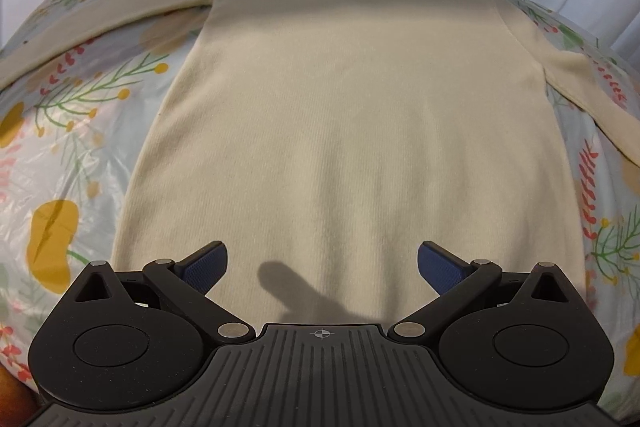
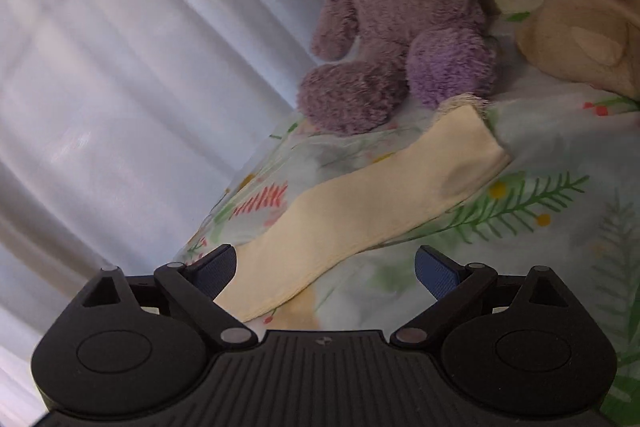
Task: Fold small clothes
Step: 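Grasp the sweater sleeve cuff with the right gripper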
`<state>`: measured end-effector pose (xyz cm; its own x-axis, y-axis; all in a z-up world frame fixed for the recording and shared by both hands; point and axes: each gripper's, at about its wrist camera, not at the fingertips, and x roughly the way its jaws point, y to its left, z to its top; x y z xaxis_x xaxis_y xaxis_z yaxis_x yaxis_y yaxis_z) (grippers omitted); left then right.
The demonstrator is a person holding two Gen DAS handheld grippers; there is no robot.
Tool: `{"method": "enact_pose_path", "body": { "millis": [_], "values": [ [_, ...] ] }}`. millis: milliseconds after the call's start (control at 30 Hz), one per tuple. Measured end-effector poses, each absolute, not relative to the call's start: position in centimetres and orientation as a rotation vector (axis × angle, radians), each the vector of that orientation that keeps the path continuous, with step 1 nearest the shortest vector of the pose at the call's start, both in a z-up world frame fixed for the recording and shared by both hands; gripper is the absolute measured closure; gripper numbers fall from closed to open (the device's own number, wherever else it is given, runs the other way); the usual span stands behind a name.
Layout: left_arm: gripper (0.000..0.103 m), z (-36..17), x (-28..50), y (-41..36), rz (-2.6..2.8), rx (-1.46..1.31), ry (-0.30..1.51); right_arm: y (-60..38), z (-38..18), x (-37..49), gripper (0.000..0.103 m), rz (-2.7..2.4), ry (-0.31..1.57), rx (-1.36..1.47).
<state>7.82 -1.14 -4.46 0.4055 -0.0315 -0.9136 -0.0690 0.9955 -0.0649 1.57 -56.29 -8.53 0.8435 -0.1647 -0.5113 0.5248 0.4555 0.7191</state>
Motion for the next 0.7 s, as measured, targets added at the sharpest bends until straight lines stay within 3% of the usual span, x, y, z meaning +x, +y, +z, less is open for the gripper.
{"method": "enact_pose_path", "body": {
  "millis": [167, 333, 433, 700],
  "values": [
    [0.0, -5.0, 9.0, -1.6, 0.048, -0.159, 1.162, -61.5, -13.1, 1.5, 0.061, -0.539, 0.386, 1.22],
    [0.0, -6.0, 9.5, -1.7, 0.072, -0.216, 1.184, -62.2, -13.8, 2.0, 0.074, -0.541, 0.362, 1.215],
    [0.0, -6.6, 9.8, -1.7, 0.08, -0.208, 1.202, -62.4, -13.9, 2.4, 0.096, -0.55, 0.364, 1.205],
    [0.0, -7.2, 10.4, -1.6, 0.052, -0.097, 1.217, -56.5, -7.6, 6.9, 0.097, -0.51, 0.403, 0.769]
  ]
}}
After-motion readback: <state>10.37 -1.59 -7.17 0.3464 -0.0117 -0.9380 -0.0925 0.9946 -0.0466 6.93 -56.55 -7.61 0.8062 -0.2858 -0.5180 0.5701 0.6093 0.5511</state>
